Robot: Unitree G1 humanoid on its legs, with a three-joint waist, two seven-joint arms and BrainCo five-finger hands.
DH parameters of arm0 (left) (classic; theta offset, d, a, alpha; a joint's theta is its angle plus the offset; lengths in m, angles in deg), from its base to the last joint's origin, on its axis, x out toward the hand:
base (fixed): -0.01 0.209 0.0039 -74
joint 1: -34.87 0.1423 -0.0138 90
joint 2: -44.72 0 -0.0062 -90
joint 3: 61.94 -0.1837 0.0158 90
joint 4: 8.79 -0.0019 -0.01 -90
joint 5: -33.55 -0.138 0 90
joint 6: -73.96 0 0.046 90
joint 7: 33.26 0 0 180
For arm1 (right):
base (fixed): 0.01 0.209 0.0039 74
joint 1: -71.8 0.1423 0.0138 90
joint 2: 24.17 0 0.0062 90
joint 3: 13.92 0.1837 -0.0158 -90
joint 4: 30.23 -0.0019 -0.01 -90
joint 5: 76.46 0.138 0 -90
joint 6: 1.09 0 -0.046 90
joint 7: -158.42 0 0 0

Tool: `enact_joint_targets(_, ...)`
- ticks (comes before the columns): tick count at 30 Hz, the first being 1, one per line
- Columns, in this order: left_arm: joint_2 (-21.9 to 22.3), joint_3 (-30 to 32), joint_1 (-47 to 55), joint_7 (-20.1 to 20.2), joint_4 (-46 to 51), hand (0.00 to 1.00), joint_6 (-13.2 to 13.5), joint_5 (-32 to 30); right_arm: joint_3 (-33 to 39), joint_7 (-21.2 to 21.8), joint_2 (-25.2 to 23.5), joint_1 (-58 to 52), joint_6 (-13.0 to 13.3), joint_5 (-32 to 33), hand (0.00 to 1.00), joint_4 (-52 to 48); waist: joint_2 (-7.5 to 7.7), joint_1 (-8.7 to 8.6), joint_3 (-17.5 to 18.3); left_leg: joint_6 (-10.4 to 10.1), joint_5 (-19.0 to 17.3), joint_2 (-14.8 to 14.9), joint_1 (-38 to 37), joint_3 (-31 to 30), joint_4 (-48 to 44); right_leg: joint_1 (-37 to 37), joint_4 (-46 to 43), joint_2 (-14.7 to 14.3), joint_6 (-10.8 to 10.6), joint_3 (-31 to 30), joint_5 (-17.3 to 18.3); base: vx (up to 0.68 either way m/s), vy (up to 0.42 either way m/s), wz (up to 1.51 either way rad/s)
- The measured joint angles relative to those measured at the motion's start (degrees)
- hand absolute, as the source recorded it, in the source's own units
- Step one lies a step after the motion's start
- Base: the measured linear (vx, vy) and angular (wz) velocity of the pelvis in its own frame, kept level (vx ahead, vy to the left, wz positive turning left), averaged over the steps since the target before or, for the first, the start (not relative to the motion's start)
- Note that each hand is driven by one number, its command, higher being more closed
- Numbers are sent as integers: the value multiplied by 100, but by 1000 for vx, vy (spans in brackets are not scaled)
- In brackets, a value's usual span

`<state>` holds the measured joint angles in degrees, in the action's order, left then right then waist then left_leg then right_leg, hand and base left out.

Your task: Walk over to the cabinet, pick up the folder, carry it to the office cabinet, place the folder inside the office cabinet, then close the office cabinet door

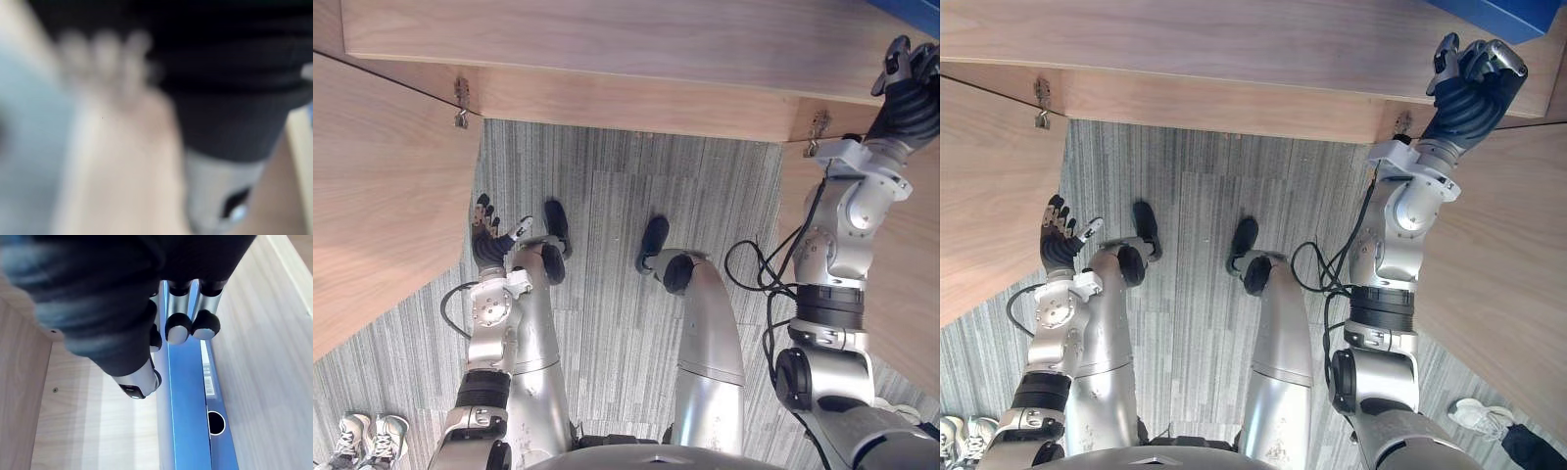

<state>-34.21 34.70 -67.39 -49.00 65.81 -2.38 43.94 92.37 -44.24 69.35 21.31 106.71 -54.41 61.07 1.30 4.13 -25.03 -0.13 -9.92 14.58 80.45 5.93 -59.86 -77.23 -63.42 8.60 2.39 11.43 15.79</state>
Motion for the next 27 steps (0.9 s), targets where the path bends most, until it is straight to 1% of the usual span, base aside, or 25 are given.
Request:
enact_joint_targets(2,-7,13,0,-9,125,0,8,3,-24,15,13,129,-9,-18,100,89,-3,25,2,0,0,12,128,-21,-60,-127,-62,1,33,2,21,-50,6,-2)
enact_joint_targets(6,-59,27,-19,-7,236,0,49,3,-113,43,58,391,-85,-172,100,506,-3,68,2,-3,1,28,301,-33,-146,-312,-176,15,24,0,21,-18,3,0)
enact_joint_targets(8,-74,75,-18,-7,260,0,65,3,-307,95,185,473,-101,-197,100,636,-4,79,2,-3,2,32,365,-45,-174,-369,-208,18,31,5,26,0,0,0)
enact_joint_targets(9,-77,96,-16,-5,272,0,72,5,-399,102,251,548,-179,-214,100,659,-3,81,2,-3,2,32,391,-45,-178,-395,-218,22,30,5,30,0,0,0)
enact_joint_targets(11,-77,111,-14,-4,309,0,83,6,-491,118,373,648,-187,-215,100,661,-4,91,2,-3,2,31,442,-55,-178,-438,-219,23,29,13,31,0,0,0)
enact_joint_targets(13,-82,116,-15,-3,337,0,125,14,-494,140,518,788,-187,-214,100,730,-4,107,2,-3,3,19,494,-58,-175,-484,-229,42,25,21,39,-3,8,2)
enact_joint_targets(17,-81,115,-1,-1,337,0,128,28,-497,150,746,893,-190,-208,100,920,-4,105,2,2,19,-23,497,-35,-109,-487,-223,105,19,43,76,2,17,10)
enact_joint_targets(19,-82,118,7,-2,337,0,129,61,-498,152,866,922,-190,-200,100,963,-4,133,2,-10,28,-23,505,-32,-92,-487,-221,117,26,58,104,11,13,6)
enact_joint_targets(22,-80,116,9,0,349,0,133,63,-498,156,1036,1082,-180,-93,100,1146,-4,146,2,-10,45,-35,523,-42,-81,-493,-222,129,28,75,133,13,15,4)
enact_joint_targets(27,-85,120,34,1,361,0,150,71,-485,148,1321,1347,-178,145,100,1442,-4,121,2,3,105,-117,550,-76,8,-500,-215,209,20,131,179,13,14,11)
